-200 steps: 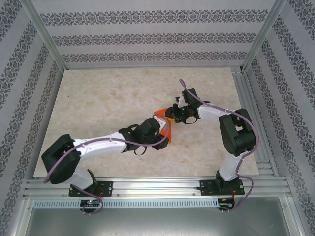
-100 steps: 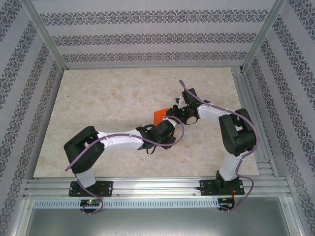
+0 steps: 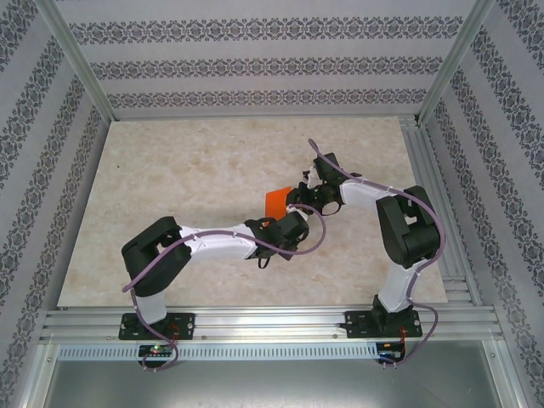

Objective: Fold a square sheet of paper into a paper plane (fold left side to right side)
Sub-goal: Fold the triangle a second time at the center of the table.

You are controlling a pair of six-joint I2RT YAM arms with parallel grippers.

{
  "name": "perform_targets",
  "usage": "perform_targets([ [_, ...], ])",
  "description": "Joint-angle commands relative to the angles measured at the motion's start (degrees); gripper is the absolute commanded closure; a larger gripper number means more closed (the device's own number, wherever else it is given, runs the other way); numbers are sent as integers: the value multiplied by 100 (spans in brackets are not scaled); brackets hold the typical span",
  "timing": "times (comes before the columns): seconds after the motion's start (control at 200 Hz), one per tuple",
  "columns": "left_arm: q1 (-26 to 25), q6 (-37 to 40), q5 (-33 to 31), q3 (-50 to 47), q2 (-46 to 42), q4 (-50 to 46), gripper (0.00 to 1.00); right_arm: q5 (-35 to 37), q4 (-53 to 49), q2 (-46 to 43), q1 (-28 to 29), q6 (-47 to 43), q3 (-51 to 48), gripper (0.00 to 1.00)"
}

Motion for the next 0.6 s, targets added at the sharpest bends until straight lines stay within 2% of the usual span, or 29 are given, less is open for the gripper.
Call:
perform_targets([
  [0.0, -68, 76, -132, 146, -209, -263, 78, 118, -105, 94, -43, -188, 161, 74],
  [0.175, -69, 66, -155, 200, -274, -353, 90, 128, -133, 101, -42, -218, 188, 74],
  [0.31, -57, 43, -123, 285, -282, -396, 94, 135, -102, -32, -49, -238, 197, 72],
  [0.595, -48, -55, 106, 373, -329, -350, 94, 121, -38, -932, -437, -220, -195, 53],
])
